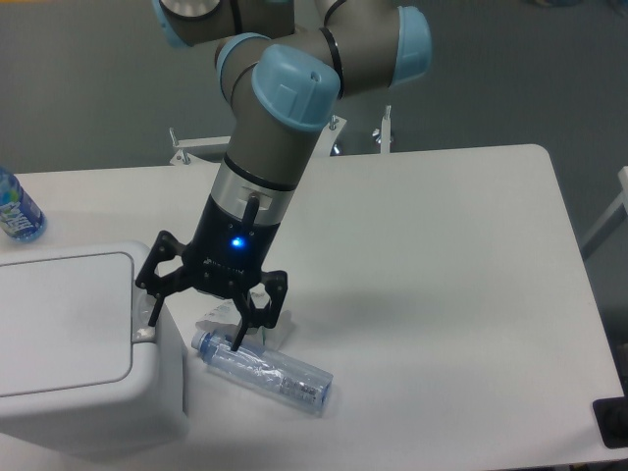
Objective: Open the trash can
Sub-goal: 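Push the gripper fingers against the lid edge to flip it open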
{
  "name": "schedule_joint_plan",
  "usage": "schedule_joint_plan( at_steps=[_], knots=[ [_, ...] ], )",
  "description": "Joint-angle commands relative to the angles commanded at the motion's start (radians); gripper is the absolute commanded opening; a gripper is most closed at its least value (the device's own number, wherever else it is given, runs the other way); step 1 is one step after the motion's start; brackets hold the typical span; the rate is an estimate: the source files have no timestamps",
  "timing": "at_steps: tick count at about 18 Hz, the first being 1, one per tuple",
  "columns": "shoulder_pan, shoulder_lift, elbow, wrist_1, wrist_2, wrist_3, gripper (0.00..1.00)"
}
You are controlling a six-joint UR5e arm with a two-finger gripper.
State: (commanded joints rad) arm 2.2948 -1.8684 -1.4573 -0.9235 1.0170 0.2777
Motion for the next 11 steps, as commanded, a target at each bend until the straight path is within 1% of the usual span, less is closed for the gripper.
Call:
schedule_joint_plan(
  at_steps=[11],
  knots=[
    [-0.009,-0.002,-0.011,-0.002,0.002,0.000,1.00]
  ],
)
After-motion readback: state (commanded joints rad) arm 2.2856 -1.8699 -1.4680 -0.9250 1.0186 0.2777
